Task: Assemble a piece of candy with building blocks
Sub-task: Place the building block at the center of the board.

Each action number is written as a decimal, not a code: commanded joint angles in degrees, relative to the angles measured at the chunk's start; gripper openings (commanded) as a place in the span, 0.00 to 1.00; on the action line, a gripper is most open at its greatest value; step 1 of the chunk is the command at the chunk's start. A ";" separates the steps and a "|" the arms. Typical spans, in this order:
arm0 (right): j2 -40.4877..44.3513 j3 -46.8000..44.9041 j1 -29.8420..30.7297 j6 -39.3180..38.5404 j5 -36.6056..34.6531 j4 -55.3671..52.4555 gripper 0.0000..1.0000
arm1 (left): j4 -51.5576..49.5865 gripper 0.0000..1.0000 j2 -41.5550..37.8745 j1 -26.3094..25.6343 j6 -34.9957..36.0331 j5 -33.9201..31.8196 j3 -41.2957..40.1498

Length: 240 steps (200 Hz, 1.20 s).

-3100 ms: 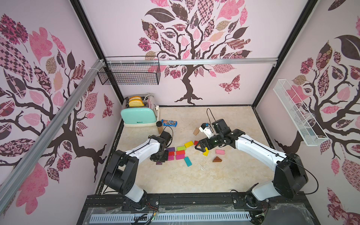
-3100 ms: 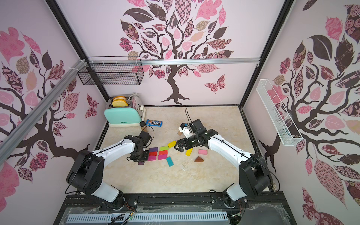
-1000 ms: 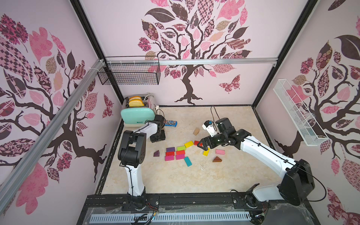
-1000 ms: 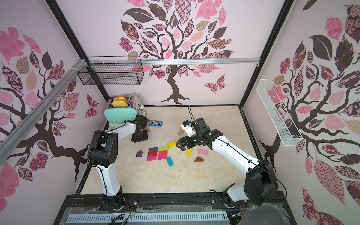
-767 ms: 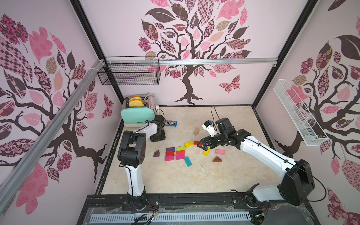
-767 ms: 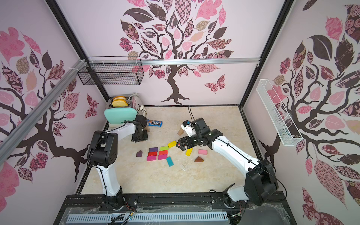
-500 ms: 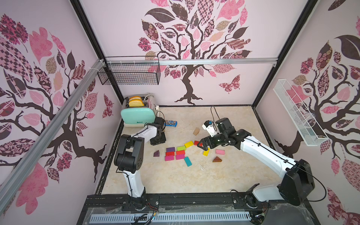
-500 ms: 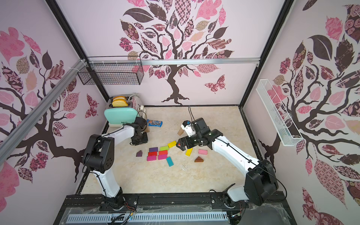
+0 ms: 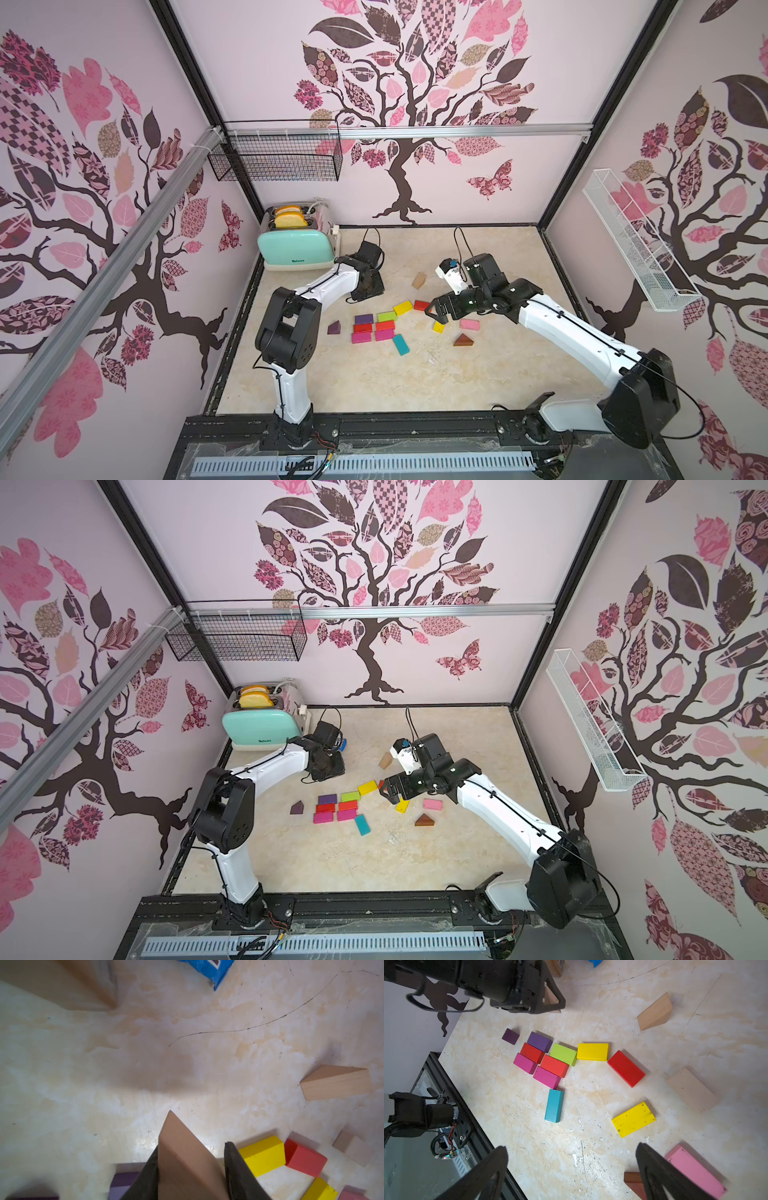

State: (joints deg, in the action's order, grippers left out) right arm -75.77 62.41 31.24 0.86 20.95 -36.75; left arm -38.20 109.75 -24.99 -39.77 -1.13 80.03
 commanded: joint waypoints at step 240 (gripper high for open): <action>1.94 1.08 -2.23 -0.16 0.54 -1.58 0.99 | 17.10 0.70 -28.14 -2.40 -11.86 -4.12 -28.71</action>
State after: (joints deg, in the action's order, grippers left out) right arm -74.61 62.63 29.32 -0.91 19.97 -39.44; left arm -32.71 93.25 -26.41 -48.47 -3.03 63.55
